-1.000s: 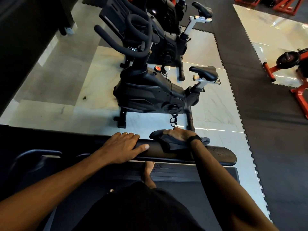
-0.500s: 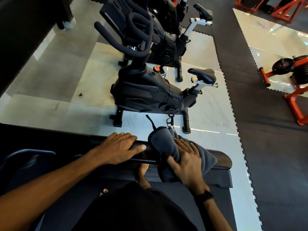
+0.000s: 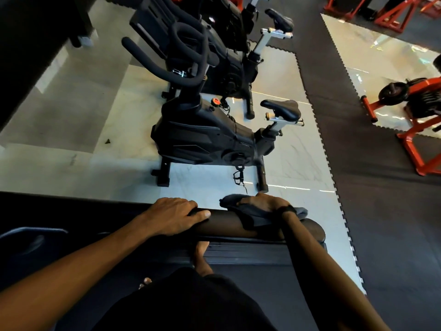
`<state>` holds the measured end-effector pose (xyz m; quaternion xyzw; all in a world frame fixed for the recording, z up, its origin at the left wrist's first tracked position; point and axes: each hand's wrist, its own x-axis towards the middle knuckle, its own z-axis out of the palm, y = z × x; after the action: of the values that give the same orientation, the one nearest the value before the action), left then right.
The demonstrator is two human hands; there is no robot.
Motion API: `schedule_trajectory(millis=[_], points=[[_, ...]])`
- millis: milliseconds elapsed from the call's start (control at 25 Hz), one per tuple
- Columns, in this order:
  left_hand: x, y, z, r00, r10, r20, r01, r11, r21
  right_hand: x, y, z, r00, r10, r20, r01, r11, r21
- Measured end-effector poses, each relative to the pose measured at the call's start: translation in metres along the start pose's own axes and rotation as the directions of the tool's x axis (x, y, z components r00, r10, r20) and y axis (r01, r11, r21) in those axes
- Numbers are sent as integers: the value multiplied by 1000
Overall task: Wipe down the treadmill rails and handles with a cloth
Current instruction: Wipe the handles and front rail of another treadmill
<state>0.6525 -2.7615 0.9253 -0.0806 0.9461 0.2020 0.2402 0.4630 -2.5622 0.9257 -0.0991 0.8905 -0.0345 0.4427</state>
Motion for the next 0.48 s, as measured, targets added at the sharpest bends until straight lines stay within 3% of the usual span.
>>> schedule_trajectory(millis=[80,280,360,440,480], points=[[-1,-1,0,1000,5,-19,-5,1000,-5,11,2,-3,1000,-17,5,17,998,-53],[-1,-3,0,1000,13,-24,-13,1000,2,-28,9,15,958,-186,-217,145,970,-193],[0,-5,1,1000,12,-28,-12,1000,6,-59,18,30,841,-329,-429,260,942,-213],[2,-7,2,1000,18,-24,-19,1000,-3,-80,28,52,624,-443,-643,375,892,-251],[4,-7,4,999,25,-20,-26,1000,-12,-85,33,61,557,-450,-698,395,883,-253]])
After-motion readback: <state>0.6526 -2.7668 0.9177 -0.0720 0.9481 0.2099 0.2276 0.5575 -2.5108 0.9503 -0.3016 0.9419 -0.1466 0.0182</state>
